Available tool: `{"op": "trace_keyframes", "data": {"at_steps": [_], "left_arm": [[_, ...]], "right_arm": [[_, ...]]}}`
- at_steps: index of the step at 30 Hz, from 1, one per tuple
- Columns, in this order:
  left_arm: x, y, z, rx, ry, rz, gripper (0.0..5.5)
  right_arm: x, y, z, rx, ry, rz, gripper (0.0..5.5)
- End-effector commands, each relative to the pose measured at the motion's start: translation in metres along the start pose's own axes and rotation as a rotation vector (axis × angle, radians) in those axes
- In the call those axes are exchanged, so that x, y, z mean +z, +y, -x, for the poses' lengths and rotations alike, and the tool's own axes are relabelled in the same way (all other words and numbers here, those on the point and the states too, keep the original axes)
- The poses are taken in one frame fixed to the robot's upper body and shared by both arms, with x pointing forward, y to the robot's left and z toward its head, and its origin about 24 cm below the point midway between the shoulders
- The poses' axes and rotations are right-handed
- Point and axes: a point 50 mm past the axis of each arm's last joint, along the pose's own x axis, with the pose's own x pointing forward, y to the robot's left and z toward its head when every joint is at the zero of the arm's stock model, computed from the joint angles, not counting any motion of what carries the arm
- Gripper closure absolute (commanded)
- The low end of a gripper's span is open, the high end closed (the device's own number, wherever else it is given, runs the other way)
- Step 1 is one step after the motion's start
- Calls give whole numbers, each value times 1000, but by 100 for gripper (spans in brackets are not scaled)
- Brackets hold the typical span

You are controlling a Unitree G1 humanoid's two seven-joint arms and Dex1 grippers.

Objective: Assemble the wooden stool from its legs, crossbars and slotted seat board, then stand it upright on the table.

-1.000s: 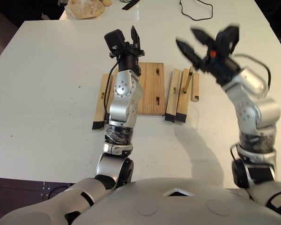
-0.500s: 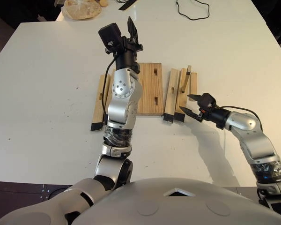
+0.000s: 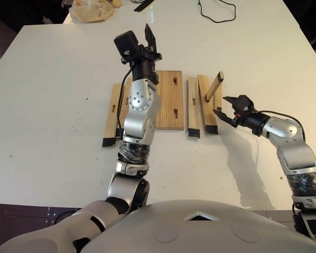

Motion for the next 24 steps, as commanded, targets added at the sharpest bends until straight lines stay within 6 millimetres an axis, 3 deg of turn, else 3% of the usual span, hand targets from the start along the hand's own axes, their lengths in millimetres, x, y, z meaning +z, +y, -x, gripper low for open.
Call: {"op": "trace_keyframes", "data": {"at_steps": [1,11,19,24], "left_arm": [[-24,-12,19,38,108,117,303],[-26,-33,12,-75,129,185,303],[-25,-39,6,-129,137,186,303],[-25,-42,5,-145,138,176,303]], "right_arm": [[16,9,-4,-59,-33,-131,258],[-3,45,-6,-249,154,-250,258],[-7,63,-11,-294,177,-313,258],[-12,67,-12,-318,198,-315,190]]}}
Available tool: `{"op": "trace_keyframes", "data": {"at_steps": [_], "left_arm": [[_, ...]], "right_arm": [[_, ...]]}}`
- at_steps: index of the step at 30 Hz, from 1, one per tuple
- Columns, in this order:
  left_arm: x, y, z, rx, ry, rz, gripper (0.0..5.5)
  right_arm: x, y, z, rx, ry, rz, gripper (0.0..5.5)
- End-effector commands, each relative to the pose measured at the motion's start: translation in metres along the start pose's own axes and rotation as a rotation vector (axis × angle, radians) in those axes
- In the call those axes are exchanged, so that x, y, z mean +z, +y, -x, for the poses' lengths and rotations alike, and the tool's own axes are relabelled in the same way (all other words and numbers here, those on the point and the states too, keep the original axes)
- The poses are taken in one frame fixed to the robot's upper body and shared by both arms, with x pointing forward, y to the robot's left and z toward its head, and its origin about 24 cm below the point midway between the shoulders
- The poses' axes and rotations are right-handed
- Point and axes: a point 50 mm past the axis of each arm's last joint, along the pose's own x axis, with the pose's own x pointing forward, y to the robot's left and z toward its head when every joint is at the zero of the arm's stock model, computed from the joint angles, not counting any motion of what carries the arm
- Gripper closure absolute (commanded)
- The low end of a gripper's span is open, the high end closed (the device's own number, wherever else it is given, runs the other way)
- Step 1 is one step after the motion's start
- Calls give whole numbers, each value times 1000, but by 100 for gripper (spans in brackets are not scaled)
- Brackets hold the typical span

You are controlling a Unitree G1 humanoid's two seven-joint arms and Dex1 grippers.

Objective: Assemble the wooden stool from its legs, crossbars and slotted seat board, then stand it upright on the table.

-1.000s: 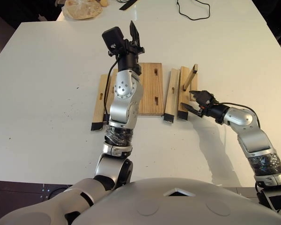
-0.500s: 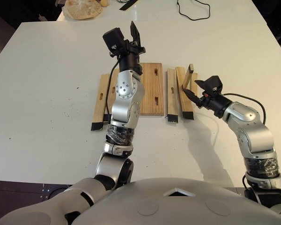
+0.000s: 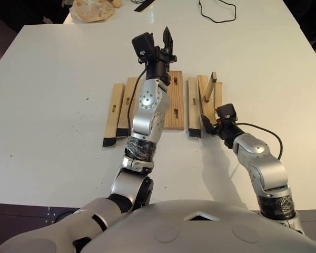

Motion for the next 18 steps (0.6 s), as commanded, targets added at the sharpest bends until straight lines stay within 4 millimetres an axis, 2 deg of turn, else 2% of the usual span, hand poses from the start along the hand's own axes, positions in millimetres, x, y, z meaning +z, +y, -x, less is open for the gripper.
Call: {"op": "trace_keyframes", "data": {"at_steps": [1,12,18], "left_arm": [[-11,-19,5,-18,47,79,303],[-15,-25,7,-55,67,78,303],[-18,-27,1,-66,92,91,303]], "right_arm": [[-6,1,0,-26,19,4,178],[-16,3,0,-38,37,11,178],[-19,2,-11,-88,65,-54,269]]}}
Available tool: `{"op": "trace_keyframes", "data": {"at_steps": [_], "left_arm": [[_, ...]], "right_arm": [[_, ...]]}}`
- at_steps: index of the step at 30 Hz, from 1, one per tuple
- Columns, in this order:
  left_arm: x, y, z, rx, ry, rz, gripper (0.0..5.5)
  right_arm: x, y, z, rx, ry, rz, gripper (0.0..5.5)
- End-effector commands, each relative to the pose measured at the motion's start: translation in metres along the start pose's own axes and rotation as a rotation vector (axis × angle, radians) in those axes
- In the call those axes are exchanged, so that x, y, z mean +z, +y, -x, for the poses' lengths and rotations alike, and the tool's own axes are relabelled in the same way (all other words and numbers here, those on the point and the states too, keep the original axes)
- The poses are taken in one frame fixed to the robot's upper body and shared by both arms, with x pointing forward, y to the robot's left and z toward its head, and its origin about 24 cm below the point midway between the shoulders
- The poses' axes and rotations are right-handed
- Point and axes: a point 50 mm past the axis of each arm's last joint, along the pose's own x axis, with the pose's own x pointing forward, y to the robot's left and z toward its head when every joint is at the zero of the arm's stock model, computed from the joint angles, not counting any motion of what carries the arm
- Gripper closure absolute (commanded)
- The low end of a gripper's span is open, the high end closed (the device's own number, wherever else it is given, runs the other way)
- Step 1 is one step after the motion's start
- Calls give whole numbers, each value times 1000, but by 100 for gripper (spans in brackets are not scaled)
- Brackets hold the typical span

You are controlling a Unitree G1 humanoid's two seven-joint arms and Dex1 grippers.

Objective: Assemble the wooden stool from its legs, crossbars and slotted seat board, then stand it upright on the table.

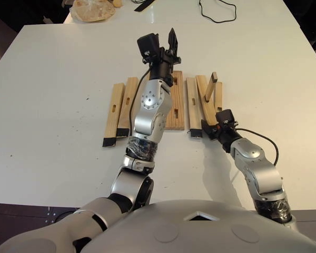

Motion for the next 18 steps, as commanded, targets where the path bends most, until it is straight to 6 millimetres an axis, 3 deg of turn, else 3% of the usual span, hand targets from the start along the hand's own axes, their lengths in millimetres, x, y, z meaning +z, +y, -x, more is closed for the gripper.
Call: {"op": "trace_keyframes", "data": {"at_steps": [1,5,11,15,18], "left_arm": [[-11,-23,-2,-28,64,103,303],[-14,-27,-8,-61,77,104,303],[-15,-24,-12,-65,64,110,303],[-3,-15,-12,-22,17,166,303],[17,-16,-11,-88,-21,274,303]], "right_arm": [[-3,0,-13,-28,34,-61,282],[-5,-3,-23,-51,60,-97,339],[-9,-11,-21,-82,57,-84,344],[15,-17,-29,-36,-74,-120,344],[39,-27,-34,9,-169,-195,344]]}}
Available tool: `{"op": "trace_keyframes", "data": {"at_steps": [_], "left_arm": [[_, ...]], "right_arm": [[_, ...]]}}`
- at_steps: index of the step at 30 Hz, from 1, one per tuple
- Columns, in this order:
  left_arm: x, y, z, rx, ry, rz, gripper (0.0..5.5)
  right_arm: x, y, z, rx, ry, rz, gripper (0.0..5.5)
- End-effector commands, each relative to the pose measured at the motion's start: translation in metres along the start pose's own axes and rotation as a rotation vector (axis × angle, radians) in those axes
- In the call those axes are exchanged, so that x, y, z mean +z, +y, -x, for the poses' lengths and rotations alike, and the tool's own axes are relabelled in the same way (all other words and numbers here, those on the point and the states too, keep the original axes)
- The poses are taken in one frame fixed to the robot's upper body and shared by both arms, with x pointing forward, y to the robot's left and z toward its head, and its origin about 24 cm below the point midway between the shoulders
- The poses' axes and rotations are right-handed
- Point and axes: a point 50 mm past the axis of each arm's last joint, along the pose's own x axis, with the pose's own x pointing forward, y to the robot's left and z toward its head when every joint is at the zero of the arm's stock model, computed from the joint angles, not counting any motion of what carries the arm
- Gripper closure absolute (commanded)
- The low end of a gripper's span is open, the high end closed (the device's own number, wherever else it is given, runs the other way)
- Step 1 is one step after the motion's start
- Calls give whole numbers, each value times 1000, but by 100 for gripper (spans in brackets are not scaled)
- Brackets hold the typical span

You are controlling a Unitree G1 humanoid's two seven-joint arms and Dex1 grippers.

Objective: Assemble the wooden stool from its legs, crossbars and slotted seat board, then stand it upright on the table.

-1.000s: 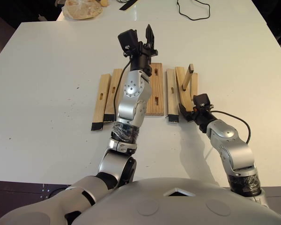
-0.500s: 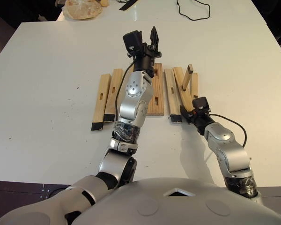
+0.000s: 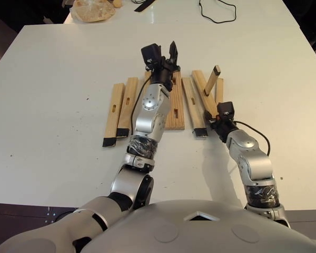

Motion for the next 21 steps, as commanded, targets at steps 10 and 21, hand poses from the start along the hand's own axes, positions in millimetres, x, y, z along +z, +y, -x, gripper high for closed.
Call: {"op": "trace_keyframes", "data": {"at_steps": [10,21], "left_arm": [[113,-22,14,-421,-170,517,303],[178,-4,25,-843,-86,414,225]], "right_arm": [[128,-39,-18,395,-387,-486,345],[201,-46,20,987,-586,-410,345]]}}
